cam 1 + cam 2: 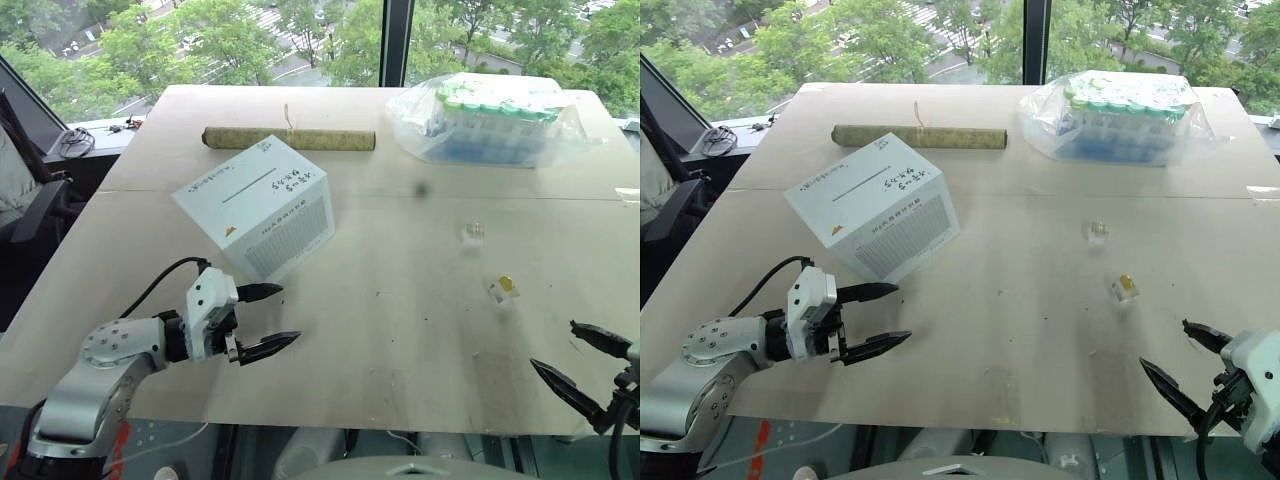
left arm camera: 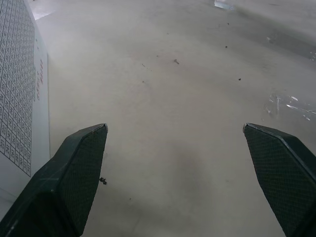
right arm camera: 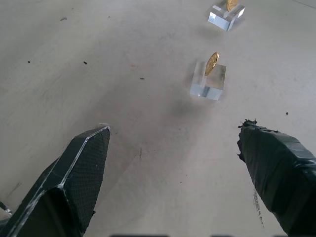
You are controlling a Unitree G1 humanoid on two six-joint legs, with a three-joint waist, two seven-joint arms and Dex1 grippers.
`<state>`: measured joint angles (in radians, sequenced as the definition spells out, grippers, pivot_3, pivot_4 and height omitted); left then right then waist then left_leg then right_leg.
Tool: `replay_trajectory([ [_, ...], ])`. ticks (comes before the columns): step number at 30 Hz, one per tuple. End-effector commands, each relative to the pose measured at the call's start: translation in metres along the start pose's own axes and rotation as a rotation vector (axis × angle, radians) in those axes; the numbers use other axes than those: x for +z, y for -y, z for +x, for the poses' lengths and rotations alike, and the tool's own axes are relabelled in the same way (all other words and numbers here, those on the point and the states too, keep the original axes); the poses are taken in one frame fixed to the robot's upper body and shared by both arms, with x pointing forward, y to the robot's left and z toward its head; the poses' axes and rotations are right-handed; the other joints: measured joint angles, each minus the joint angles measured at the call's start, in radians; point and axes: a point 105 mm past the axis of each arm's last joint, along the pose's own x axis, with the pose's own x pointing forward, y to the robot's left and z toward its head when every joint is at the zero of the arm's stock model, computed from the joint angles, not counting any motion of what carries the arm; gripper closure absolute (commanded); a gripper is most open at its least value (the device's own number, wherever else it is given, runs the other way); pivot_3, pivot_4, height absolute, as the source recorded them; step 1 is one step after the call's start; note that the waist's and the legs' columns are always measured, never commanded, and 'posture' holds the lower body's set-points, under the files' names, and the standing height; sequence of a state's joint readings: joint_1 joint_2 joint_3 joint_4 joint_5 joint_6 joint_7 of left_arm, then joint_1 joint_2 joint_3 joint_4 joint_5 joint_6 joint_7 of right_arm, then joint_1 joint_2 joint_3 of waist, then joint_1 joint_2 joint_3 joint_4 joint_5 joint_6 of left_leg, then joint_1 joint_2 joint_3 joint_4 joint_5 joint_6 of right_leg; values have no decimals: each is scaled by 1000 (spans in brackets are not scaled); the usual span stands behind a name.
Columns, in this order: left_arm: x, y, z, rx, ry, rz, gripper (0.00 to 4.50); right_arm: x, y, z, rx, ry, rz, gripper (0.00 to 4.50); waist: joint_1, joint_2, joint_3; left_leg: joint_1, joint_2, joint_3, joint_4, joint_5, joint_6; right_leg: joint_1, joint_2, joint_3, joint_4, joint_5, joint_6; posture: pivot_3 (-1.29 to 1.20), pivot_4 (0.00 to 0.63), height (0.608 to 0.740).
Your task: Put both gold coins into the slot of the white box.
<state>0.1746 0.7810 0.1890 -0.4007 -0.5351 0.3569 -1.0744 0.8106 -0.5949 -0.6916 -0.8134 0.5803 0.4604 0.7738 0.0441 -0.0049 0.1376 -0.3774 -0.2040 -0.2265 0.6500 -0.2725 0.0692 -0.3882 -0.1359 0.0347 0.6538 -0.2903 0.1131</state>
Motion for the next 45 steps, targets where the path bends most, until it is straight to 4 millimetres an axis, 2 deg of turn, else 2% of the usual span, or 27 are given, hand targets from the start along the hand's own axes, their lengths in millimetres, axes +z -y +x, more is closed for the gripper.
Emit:
replay_trajectory([
  [1,17,8,5,-82,56,36,6,28,2,12,-28,61,-9,0,-1,0,0,0,0,0,0,0,0,0,0,0,0,0,0,0,150,740],
  [3,33,16,10,-168,121,78,6,45,2,27,-25,99,55,0,-8,-1,2,1,0,1,0,0,0,0,0,1,0,0,0,0,150,740],
  [5,41,17,11,-188,160,82,6,54,4,36,-26,119,90,0,-4,-1,3,0,3,4,1,-1,-1,0,1,3,0,5,-4,0,150,740],
  [8,46,22,12,-239,185,86,0,57,9,46,-45,99,120,778,1,-2,4,0,6,4,1,0,0,0,3,1,-2,5,-4,0,150,740],
  [10,46,24,12,-252,195,85,0,55,11,52,-53,68,122,1789,2,-2,4,-2,6,2,0,0,0,-1,3,-1,-3,5,-4,0,150,740],
  [17,64,31,17,-291,261,100,0,33,32,69,-128,-73,159,1789,-6,-2,4,-2,6,3,0,0,0,0,3,-2,-9,5,-4,0,150,740],
  [23,70,25,24,-285,276,94,0,25,36,76,-120,-98,172,1789,-6,-2,4,-2,6,3,1,0,0,0,4,-3,-7,5,-4,0,150,740],
  [30,73,20,29,-287,274,89,0,24,38,85,-106,-86,193,1789,-7,-2,4,-2,6,3,1,0,0,0,4,-2,-7,5,-4,0,150,740],
  [31,73,20,30,-290,273,92,0,25,38,86,-105,-84,188,2318,-7,-2,4,-2,6,3,1,0,0,0,4,-2,-7,5,-4,0,150,740],
  [45,73,25,36,-305,269,104,0,32,38,96,-91,-45,165,2318,-7,-2,4,-2,6,3,1,0,0,0,4,-2,-7,5,-4,0,150,740],
])
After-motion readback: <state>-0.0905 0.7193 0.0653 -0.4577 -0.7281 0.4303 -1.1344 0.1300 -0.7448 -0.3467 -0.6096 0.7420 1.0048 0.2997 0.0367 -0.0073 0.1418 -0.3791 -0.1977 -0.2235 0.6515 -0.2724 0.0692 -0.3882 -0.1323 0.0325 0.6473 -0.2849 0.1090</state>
